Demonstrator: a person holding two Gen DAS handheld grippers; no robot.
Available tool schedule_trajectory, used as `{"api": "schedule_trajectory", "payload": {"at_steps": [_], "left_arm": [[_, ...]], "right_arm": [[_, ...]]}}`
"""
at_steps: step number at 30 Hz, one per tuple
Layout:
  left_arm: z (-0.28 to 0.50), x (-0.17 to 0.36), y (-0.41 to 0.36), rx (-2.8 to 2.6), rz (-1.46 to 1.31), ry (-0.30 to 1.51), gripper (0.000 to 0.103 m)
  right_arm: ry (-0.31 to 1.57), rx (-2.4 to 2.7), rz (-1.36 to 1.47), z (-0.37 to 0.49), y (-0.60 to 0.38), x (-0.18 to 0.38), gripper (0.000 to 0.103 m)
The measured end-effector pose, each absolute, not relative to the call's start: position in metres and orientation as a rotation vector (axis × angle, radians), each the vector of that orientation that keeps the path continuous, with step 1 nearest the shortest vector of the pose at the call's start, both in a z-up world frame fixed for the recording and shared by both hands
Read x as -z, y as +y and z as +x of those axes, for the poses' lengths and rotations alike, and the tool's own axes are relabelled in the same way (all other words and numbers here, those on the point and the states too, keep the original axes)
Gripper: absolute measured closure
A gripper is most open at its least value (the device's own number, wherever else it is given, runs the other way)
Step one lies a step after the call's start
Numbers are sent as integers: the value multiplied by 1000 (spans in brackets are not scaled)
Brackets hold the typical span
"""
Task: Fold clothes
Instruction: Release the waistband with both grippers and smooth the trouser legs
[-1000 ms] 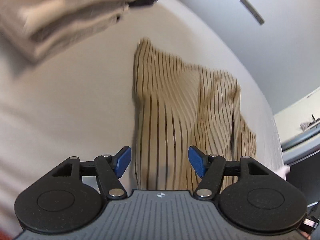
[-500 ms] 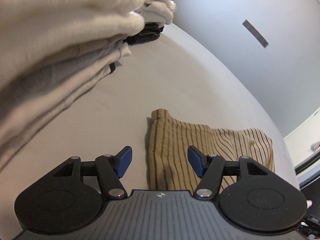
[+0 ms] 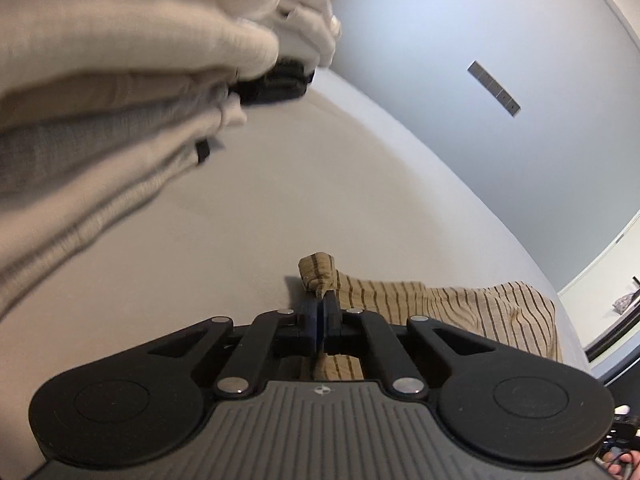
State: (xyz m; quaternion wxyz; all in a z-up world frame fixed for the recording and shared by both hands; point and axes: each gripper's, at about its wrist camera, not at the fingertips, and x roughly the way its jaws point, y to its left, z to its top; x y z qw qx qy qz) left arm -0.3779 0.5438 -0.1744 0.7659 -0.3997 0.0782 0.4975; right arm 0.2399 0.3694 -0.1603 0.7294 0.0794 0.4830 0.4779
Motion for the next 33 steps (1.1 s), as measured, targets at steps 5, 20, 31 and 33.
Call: {"api": "schedule_trajectory", "payload": {"at_steps": [5,20,31,33], "left_arm": [[-392,153,537,-1162,-796,141,102],[-412,155,522,-1284,-870,234,47],[-423,155,454,-1210,-1100,175,36],[-419,165,439,-1207,-1150,181,36]], "right_arm": [[1002,-992,225,253,359,150,101],[1032,-894,270,268,334,160,59],[1158,-914,348,208,277,164,59],[1168,-922,351,195,265,164,62]]}}
